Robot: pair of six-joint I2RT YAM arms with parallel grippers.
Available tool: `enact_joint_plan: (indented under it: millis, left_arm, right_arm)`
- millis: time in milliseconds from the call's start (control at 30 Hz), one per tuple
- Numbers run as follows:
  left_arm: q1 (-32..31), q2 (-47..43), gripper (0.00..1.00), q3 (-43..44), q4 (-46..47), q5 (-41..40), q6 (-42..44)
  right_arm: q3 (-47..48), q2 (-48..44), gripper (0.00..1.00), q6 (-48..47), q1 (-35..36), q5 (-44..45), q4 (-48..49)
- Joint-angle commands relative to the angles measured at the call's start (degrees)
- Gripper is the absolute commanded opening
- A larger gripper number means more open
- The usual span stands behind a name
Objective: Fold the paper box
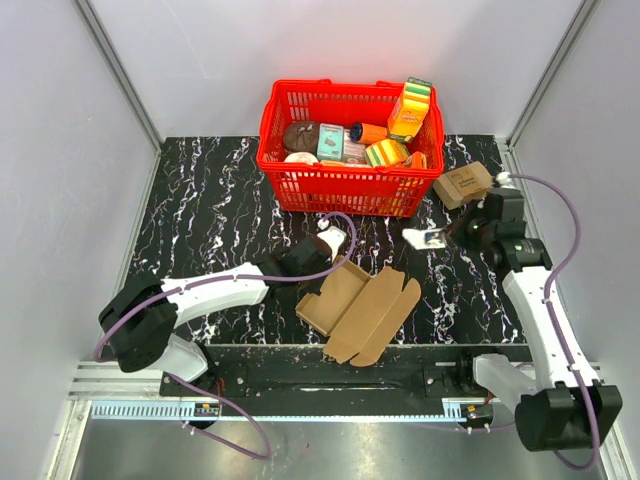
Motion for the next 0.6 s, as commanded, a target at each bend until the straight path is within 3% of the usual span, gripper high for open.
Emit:
enact_joint_plan:
  millis: [0,233,567]
  left_arm:
    - [0.36,-1.44,0.0,1.11,3.27,1.02,-1.23]
    - [0.28,-1.44,0.0,1.54,3.27,1.99,-1.58]
    - [0.36,-1.08,0.0,1.46,3.27,2.78,-2.02]
  right_arm:
    - [3.17,-2.45,0.0,0.65,10.75,-0.72,-4.91]
    - [7.13,1.23,0.0,-4.34,22.8,-4.5,-7.99]
    - [3.36,7.65,0.0,-3.56,34.05,-5.47,1.14]
